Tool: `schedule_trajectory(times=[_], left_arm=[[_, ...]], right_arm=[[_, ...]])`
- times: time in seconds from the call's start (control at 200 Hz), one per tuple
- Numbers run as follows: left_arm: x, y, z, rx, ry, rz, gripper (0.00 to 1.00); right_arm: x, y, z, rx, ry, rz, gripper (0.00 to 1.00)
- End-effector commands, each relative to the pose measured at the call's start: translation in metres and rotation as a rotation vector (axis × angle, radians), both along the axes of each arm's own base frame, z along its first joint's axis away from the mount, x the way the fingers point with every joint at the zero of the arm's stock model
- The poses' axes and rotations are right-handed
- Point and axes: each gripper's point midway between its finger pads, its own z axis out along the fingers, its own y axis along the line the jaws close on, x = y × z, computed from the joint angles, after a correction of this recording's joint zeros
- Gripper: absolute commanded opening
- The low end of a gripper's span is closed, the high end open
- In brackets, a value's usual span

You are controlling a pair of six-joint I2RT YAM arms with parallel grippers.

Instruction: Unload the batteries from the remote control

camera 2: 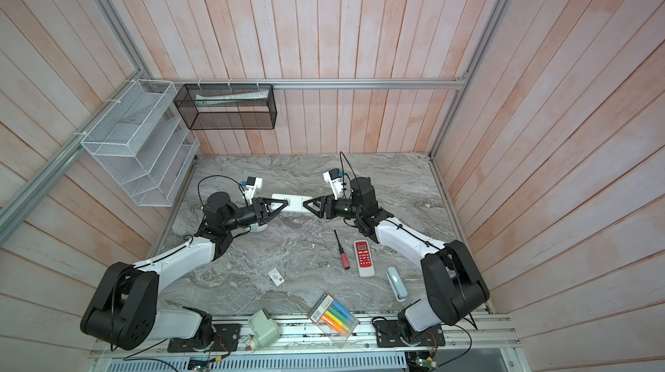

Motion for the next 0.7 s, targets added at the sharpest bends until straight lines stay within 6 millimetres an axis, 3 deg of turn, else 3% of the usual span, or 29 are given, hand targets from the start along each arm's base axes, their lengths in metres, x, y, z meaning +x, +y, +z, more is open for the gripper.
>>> schedule_trajectory(times=[0.0, 0.695], left_arm=[[0.002, -0.004, 0.02, -0.024, -0.067, -0.023, 0.03], [0.001, -0.004, 0.032, -0.051, -0.084, -0.028, 0.02]], right_arm=[[0.001, 0.006, 0.005, 0.009, -0.001, 0.022, 0.63], [0.011, 0.0, -0.012, 0.022, 0.083, -0.007, 0.46]])
